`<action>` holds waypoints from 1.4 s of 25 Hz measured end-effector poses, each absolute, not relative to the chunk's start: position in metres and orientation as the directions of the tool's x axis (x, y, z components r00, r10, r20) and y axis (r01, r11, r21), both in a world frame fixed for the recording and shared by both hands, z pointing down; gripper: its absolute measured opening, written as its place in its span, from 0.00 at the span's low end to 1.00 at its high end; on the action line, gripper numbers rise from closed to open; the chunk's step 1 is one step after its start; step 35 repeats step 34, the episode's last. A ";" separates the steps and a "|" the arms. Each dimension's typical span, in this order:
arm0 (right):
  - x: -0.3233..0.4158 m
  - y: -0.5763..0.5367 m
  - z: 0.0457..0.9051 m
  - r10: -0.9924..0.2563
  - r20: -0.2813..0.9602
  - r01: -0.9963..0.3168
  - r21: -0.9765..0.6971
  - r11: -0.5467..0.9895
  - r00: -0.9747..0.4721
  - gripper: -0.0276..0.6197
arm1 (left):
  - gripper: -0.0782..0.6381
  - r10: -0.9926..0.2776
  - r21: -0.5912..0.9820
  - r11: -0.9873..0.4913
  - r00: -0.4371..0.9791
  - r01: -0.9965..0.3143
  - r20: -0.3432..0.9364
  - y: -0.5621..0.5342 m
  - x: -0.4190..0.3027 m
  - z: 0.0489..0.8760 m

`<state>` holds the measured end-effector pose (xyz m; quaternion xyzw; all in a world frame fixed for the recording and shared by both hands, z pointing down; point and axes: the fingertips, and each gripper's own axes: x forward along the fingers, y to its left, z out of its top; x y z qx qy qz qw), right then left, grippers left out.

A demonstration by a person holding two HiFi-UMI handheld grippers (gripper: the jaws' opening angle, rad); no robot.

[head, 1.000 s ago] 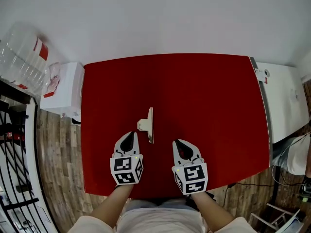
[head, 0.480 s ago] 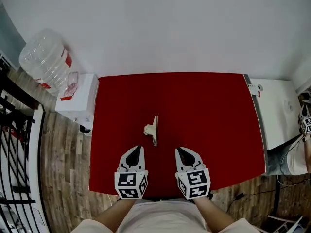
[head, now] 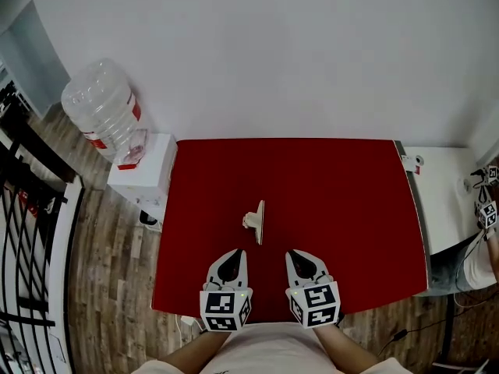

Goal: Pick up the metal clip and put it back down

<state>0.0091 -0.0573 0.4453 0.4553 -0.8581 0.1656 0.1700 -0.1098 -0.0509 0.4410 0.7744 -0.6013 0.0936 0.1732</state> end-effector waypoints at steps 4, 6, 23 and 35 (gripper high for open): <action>0.006 -0.053 0.441 -0.725 0.438 -0.835 -0.133 0.533 -0.532 0.05 | 0.12 -0.905 0.140 -0.216 0.252 -0.966 0.344 -0.048 -0.113 0.435; 0.004 -0.052 0.439 -0.723 0.434 -0.830 -0.125 0.543 -0.538 0.05 | 0.12 -0.906 0.138 -0.213 0.249 -0.967 0.343 -0.047 -0.115 0.434; 0.012 -0.054 0.439 -0.729 0.438 -0.838 -0.123 0.531 -0.526 0.05 | 0.12 -0.897 0.144 -0.233 0.270 -0.962 0.349 -0.047 -0.107 0.434; 0.010 -0.054 0.442 -0.722 0.440 -0.832 -0.121 0.541 -0.534 0.05 | 0.12 -0.897 0.154 -0.226 0.267 -0.962 0.353 -0.047 -0.108 0.438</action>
